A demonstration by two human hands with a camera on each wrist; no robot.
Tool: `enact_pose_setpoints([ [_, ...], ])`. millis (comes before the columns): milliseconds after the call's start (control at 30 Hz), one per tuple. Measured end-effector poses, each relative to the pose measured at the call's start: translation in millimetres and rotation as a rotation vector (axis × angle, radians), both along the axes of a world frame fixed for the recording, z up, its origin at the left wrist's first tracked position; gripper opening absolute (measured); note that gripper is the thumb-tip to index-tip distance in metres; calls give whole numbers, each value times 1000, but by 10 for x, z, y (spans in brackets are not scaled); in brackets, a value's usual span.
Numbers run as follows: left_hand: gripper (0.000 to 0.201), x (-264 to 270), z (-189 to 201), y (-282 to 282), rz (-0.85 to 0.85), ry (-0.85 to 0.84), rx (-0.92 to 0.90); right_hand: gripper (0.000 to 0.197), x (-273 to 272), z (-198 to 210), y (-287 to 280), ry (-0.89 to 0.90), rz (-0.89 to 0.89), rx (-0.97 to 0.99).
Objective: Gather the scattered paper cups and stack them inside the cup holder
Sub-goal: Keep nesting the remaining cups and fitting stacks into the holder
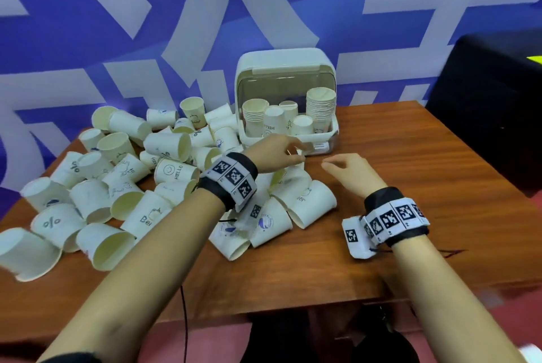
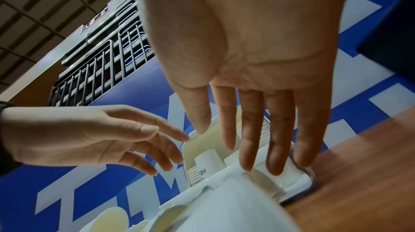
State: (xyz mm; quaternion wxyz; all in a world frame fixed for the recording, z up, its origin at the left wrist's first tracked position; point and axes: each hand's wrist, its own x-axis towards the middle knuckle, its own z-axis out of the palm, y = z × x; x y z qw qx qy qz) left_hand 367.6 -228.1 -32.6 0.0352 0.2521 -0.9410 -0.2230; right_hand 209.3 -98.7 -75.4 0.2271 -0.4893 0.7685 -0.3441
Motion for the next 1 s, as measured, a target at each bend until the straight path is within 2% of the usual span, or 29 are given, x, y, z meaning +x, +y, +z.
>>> enact_pose_setpoints([
  [300,44,228,-318,295,2,-169,9,31,318,-265,228,-109,-97,51],
  [533,50,196,-486,404,-14,-229,0,12,307,-340,369,-104,-93,83],
  [700,72,153,-606,469,-31,-295,32,11,291,-305,399,-114,-138,-30],
  [800,81,148,-625,483,-28,-269,36,9,270,-281,412,-134,-154,-86],
  [1000,77,168,-590,397,15,-123,78,9,216,-227,331,-181,-166,-180],
])
